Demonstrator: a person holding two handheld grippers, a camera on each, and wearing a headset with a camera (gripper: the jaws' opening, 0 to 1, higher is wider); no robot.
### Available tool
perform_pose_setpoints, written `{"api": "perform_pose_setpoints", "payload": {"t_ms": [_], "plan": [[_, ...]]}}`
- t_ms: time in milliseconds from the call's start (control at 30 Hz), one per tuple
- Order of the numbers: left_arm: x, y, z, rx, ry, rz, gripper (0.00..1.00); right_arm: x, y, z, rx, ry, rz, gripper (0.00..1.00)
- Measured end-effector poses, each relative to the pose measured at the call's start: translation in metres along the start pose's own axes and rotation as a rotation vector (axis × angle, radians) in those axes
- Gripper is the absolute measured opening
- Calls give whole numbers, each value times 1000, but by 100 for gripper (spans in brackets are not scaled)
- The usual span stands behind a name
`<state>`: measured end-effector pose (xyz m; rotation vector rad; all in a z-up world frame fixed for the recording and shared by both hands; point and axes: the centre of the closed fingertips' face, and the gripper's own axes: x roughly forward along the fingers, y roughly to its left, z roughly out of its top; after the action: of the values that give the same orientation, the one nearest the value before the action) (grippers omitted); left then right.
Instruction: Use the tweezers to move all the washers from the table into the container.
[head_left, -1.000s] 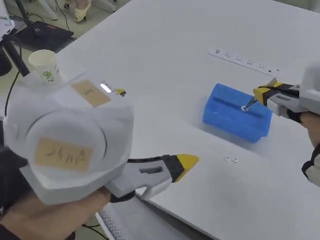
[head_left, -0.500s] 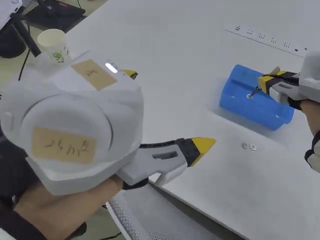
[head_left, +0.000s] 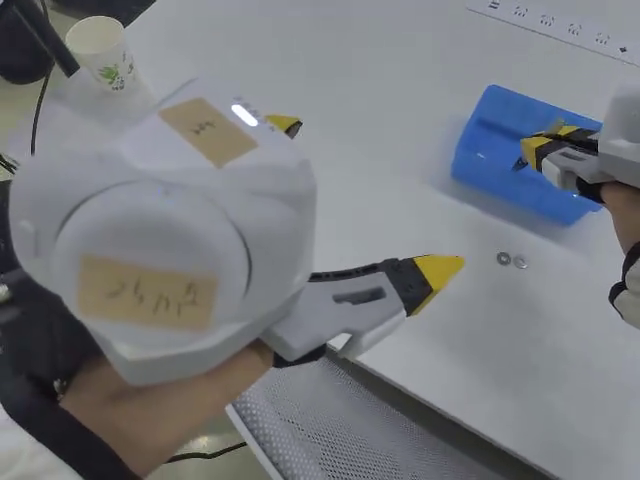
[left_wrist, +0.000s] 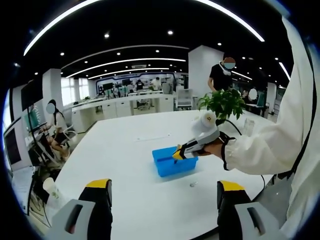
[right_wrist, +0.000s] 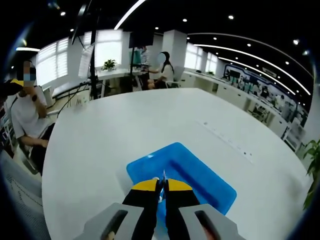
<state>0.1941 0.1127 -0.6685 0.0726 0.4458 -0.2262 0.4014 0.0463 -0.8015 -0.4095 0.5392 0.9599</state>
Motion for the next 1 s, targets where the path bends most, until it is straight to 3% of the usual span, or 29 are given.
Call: {"api": "perform_pose_setpoints", "payload": {"t_ms": [367,600,800,1000], "plan": [[5,-1,-4,-3,15,-9,87,4,-4,-5,15,5,-16,1],[5,-5,-12,-9,47,-29,92,3,-6,-6,19,12,-33,2],[2,-3,-10,-8,43,-21,92,-9,-7,5,27,-25,-48,2],[0,-3,-8,-2,41,-19,93,-26,-2,18,37,-71,-26,2]]}}
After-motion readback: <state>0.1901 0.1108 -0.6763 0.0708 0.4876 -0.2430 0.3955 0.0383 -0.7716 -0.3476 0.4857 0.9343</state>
